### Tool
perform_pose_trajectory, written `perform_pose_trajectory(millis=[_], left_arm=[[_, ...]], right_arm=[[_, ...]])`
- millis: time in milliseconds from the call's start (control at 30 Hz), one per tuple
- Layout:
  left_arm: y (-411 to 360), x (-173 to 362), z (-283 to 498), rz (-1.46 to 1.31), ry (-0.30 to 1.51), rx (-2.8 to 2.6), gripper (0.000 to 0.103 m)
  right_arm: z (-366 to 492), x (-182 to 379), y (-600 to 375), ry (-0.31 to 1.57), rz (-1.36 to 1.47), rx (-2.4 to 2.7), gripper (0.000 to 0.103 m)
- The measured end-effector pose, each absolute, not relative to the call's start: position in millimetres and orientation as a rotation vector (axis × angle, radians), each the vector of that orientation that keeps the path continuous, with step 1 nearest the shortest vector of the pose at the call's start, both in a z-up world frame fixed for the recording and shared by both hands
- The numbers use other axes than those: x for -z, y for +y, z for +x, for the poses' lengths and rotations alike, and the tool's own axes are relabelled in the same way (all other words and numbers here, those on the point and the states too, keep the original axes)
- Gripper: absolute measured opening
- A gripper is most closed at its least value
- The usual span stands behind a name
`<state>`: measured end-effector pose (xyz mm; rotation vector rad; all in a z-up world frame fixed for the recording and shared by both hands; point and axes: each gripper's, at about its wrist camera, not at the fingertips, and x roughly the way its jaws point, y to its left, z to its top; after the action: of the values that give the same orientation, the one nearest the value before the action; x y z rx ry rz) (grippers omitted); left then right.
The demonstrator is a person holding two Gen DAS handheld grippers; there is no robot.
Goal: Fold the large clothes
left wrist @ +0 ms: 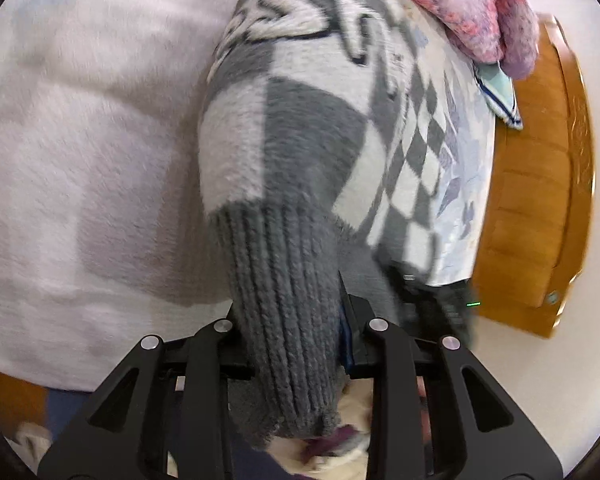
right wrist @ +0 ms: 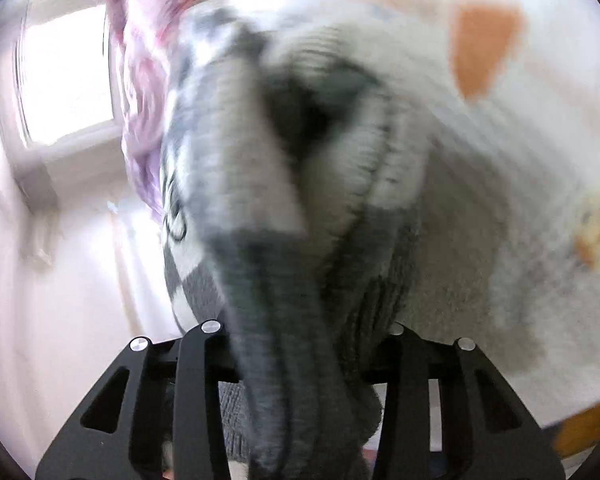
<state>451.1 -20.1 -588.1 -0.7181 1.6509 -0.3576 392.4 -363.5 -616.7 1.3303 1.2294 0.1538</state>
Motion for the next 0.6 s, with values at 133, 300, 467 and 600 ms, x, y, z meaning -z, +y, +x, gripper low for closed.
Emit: perform_pose_trajectory(millis=[133, 300, 467, 600], left_arm=[[-29.3, 547.0, 458.9, -0.575, 1.590, 0.419, 0.027], [-41.7, 487.7, 453.2, -0.443, 1.509, 0.507, 0.027], [-52.5, 439.3, 422.8, -0.394, 1.477, 0.606, 0.027], [-71.1, 413.0, 401.5, -0.386, 1.484, 0.680, 0.027]], right_arm=[[409.4, 554.0, -358.5, 1.208, 1.183, -0.153, 0.035], [410.9, 481.6, -350.3, 1.172, 1.041, -0.158, 0.034], [378.2, 427.9, -358.9, 1.123, 1.011, -0.147, 0.034], [358.4, 398.9, -381.8, 1.118, 0.980, -0.120, 0.034]])
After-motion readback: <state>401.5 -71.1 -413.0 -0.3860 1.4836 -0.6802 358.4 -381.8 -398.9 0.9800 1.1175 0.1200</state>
